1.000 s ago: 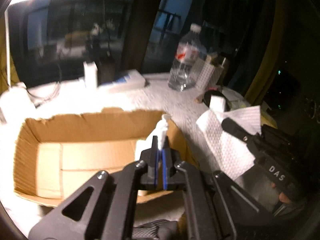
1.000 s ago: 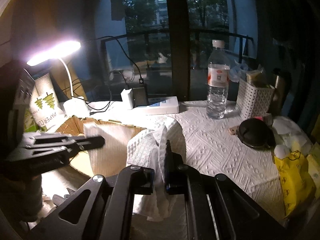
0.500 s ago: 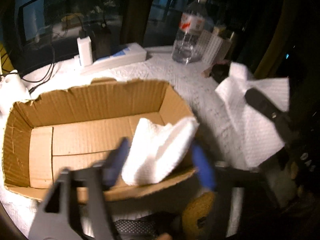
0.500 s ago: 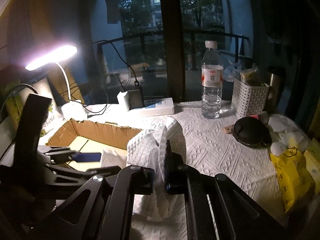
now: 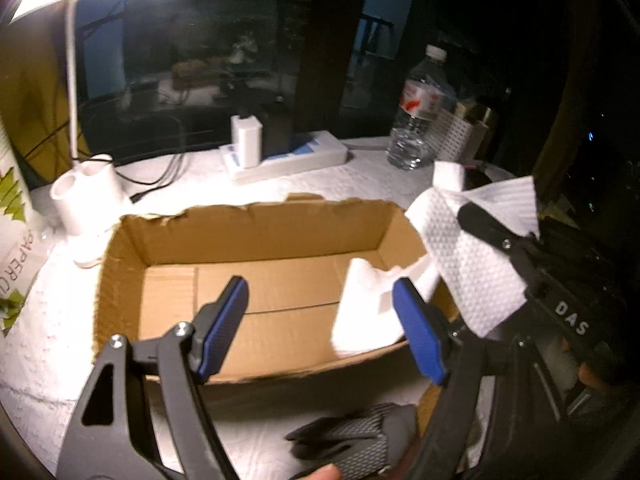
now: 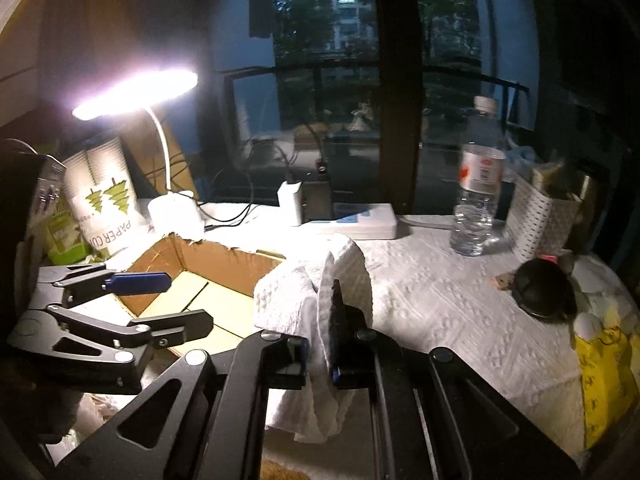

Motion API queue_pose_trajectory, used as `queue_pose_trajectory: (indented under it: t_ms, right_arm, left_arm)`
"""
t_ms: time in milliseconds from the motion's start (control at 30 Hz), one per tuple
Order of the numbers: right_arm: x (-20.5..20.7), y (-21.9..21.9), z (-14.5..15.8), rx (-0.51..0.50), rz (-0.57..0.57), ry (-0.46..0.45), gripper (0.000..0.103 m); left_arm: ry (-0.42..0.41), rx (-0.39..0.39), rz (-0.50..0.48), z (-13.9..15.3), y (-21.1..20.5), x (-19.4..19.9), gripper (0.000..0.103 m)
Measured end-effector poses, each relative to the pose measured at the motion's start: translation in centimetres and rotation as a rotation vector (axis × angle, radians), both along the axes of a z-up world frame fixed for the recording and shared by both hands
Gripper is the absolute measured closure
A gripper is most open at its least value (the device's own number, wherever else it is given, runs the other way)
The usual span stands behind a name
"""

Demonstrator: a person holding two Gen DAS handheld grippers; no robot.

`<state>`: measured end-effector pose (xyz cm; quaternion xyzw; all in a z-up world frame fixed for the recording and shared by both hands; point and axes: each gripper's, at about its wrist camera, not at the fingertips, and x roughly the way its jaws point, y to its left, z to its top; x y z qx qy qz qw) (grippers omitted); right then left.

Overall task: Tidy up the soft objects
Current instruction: 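Lower the paper towel into the box and open the right gripper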

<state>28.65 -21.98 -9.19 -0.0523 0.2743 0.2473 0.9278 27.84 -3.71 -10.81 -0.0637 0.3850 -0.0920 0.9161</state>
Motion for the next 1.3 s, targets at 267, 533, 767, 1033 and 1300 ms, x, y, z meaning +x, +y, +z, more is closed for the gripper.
queue_pose_trajectory:
  t_ms: [267, 533, 767, 1033, 1300]
  right_arm:
    - [1.5, 2.5, -1.7, -0.034, 0.02, 0.043, 0.095]
    - [3.3, 4.4, -4.5, -0.115, 0.014, 0.103, 0.095]
    - [4.2, 6.1, -6.7, -0.256, -0.015, 0.175, 0.094]
    - [4.0, 6.1, -6.0, -0.232, -0.03, 0.187, 0.069]
    - [2.4, 4.8, -3.6, -0.187, -0.07, 0.149, 0.064]
  left_arm:
    - [-0.006, -0.003, 0.045, -0.7, 2.4, 0.1, 0.027]
    - [0.008, -0.027, 0.048, -1.9, 3.2, 0.7, 0.027]
    - [-0.003, 0.001, 0.051, -1.9, 3.1, 0.7, 0.027]
    - [-0.012, -0.001, 0.06, -1.6, 3.9, -0.1, 0.027]
    - [-0.045, 0.001, 0.046, -0.3, 3.6, -1.8, 0.027]
